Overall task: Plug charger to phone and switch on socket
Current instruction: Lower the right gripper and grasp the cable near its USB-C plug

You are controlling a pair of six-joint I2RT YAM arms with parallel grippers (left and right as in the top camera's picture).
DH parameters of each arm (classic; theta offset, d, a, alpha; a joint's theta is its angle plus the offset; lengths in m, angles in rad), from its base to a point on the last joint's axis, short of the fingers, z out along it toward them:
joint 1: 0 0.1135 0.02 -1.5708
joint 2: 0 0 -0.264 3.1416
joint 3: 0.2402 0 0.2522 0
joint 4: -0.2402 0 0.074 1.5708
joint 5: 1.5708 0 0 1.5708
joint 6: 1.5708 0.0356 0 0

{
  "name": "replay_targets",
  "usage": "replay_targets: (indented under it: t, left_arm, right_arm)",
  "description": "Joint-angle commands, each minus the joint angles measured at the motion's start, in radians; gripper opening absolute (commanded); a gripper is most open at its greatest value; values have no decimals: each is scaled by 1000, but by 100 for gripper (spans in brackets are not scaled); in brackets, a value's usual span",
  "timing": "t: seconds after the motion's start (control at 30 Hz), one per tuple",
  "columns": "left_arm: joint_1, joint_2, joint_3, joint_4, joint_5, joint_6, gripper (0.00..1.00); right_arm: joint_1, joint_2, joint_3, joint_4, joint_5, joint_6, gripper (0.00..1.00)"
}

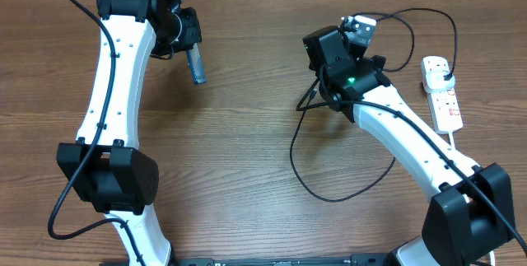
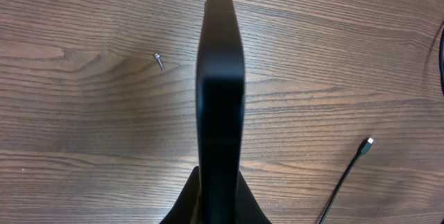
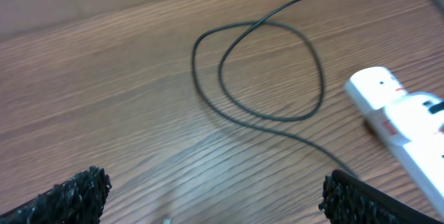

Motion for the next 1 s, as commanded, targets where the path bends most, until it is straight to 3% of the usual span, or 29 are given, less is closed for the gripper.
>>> replay_targets:
  t: [0.0, 0.13, 0.3, 0.57, 0.7, 0.9, 0.97]
  left_arm:
    - [0, 8, 9, 9, 31, 40, 4]
    - [0, 8, 9, 8, 31, 47, 4]
    - [-1, 8, 9, 7, -79, 8, 4]
    - [-1, 8, 9, 5, -26, 35, 4]
    - [-1, 8, 9, 10, 202, 163, 4]
    - [-1, 8, 9, -5, 630, 216, 4]
    - [-1, 8, 9, -13, 710, 233, 4]
  right_arm:
    - [-2, 0, 2, 4, -122, -24, 100]
    - [-2, 0, 2, 10, -301, -158, 100]
    - [-2, 1, 2, -12, -336, -156, 100]
    - [-2, 1, 2, -25, -424, -153, 100]
    - [-40, 3, 2, -74, -424, -26, 100]
    - [-151, 3, 2, -147, -509, -14, 100]
    - [-183, 3, 2, -161, -558, -14, 100]
